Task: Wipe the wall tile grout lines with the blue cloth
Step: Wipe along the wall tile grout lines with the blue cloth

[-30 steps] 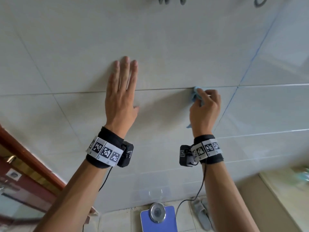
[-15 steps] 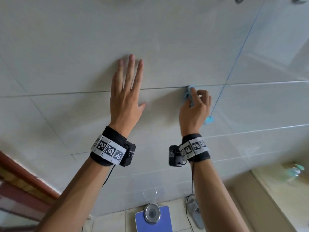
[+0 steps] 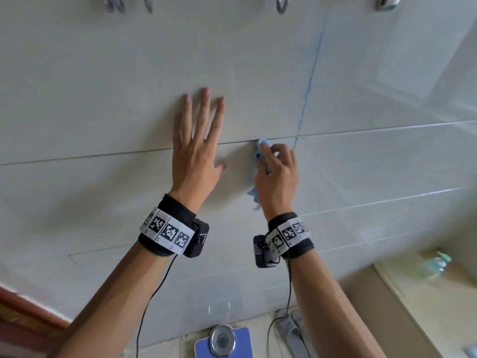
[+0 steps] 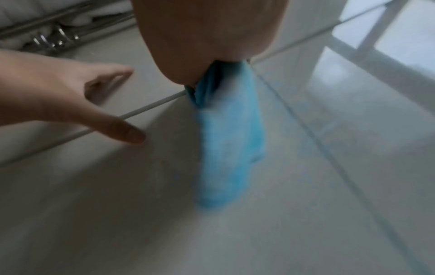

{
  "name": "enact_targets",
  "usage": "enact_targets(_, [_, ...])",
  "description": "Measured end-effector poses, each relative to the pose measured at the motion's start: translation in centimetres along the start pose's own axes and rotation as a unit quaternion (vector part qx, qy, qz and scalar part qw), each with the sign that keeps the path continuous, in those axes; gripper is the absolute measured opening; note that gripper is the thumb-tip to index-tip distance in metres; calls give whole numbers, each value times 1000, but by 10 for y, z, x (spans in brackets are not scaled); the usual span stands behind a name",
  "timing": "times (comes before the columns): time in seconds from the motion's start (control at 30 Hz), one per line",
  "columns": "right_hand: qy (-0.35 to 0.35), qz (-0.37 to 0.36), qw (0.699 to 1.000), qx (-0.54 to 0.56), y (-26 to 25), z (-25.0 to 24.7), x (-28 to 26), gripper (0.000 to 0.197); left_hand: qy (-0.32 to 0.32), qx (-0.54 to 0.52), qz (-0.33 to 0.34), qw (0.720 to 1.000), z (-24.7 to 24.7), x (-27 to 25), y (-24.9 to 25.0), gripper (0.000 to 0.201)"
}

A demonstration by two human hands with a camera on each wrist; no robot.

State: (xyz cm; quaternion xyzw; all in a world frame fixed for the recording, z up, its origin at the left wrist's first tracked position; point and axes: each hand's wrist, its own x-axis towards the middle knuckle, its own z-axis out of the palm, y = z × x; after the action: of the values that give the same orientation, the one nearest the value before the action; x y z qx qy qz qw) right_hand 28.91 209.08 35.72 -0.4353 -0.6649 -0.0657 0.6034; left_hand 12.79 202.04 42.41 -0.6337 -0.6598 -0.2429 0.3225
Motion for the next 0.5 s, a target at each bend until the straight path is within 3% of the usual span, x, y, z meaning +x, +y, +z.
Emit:
enact_targets(0.1, [1, -33, 999, -35, 29, -17, 15, 36, -11, 18, -14, 1000, 3, 2, 6, 143])
enact_targets(0.2, [51, 25, 998, -18, 46, -20, 18, 38, -15, 25, -30, 999, 5, 1, 11, 146])
enact_targets(0.3, [61, 72, 995, 8, 31, -9, 5, 37, -20, 29, -41, 999, 6, 1, 17, 148])
enact_targets(0.43, [-8, -35, 999, 3, 39, -20, 6, 34, -22, 35, -53, 998, 7, 1, 22, 149])
enact_targets(0.5, [-2, -48, 998, -29, 58, -31, 21, 33, -25, 35, -59, 997, 7, 2, 24, 150])
